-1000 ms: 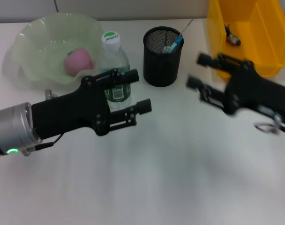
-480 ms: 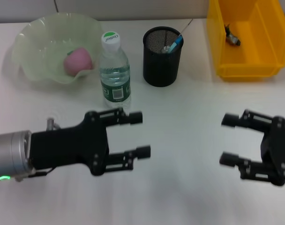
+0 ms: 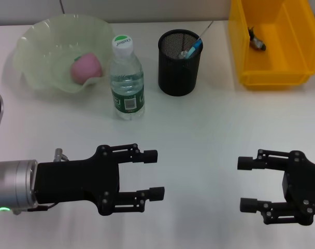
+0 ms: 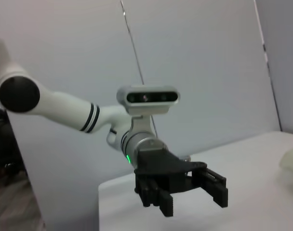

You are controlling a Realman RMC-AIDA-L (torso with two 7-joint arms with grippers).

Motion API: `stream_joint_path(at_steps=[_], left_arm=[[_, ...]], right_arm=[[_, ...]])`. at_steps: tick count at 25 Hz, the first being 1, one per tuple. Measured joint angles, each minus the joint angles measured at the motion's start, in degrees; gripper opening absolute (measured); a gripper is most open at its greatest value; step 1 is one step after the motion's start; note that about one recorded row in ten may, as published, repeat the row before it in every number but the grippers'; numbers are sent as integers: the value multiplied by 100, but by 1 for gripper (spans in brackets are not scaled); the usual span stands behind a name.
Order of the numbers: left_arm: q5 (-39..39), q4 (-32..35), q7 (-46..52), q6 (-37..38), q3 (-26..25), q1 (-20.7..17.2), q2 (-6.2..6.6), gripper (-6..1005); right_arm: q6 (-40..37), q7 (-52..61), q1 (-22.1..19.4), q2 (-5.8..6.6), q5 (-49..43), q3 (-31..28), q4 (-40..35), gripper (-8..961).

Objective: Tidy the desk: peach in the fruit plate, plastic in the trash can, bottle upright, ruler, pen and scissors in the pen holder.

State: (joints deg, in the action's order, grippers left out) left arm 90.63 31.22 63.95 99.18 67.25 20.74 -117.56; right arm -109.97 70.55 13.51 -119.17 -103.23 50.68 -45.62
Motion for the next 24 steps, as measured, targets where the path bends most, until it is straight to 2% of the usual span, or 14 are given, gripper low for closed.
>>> stream_joint_path(at_steps=[16,24], left_arm=[[13,-17,60,-15,-10,-43,30,712],[16,0,55,7,-11,-196,105,712]], right_arm=[[279,-14,147,-16,-78,63,49,750],[440,-75,276,-37,-83,108,275,750]])
